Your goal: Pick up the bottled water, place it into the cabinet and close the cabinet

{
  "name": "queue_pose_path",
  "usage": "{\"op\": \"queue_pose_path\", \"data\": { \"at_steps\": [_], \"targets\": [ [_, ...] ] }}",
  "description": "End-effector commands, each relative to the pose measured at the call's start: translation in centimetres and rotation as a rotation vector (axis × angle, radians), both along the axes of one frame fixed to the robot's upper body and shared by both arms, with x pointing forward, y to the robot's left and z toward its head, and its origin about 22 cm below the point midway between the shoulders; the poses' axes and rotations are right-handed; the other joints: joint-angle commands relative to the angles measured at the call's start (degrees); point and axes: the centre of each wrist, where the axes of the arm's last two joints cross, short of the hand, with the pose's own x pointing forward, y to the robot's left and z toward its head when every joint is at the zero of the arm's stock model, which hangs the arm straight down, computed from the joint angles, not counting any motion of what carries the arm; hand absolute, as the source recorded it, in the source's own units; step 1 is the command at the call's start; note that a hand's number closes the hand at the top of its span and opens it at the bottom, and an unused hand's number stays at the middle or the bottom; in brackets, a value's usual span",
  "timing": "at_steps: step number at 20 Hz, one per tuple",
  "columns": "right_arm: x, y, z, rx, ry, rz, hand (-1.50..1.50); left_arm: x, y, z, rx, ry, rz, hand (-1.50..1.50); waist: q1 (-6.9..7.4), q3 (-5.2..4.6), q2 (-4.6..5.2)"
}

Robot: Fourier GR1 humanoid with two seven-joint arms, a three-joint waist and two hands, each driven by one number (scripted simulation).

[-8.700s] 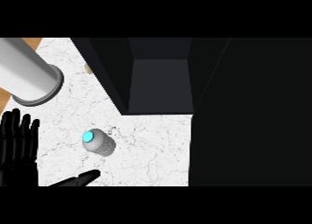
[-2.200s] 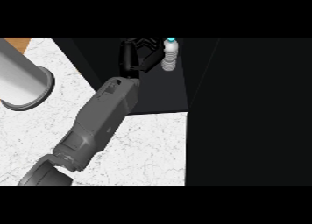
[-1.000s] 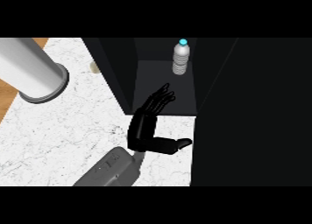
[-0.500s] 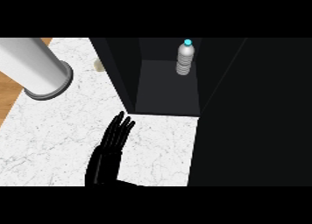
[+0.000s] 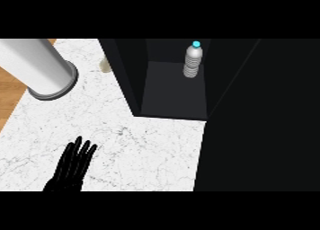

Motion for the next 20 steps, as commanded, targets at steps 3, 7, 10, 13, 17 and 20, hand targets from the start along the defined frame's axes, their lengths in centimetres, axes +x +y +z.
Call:
{"op": "queue_pose_path", "data": {
  "at_steps": [3, 7, 10, 13, 17, 20],
  "targets": [
    [0.5, 1.9, 4.4, -0.08, -0.143, 0.086, 1.5, -2.9, 4.7, 1.4, 0.008, -0.035, 0.009, -1.5, 0.92, -0.02, 0.59],
    [0.5, 2.8, 4.6, -0.067, -0.064, 0.107, 1.5, -2.8, 7.1, 2.1, 0.013, -0.055, -0.014, -1.5, 1.19, -0.19, 1.29],
    [0.9, 3.4, 4.0, -0.066, -0.024, 0.149, 1.5, -3.5, 8.3, 2.8, 0.014, -0.048, -0.047, -1.5, 2.24, -0.15, 1.6],
    [2.5, 3.7, 3.4, -0.114, -0.095, 0.211, 1.5, -3.8, 9.4, 2.5, 0.018, -0.059, -0.058, -1.5, 4.01, -0.24, 2.01],
    [3.7, 4.2, 3.7, -0.188, -0.133, 0.289, 1.5, -3.4, 10.3, 3.5, 0.018, -0.065, -0.073, -1.5, 4.85, -0.31, 2.12],
    [4.6, 4.8, 3.0, -0.217, -0.128, 0.306, 1.5, -3.5, 10.6, 3.3, 0.024, -0.07, -0.079, -1.5, 5.53, -0.51, 2.23]
  ]
}}
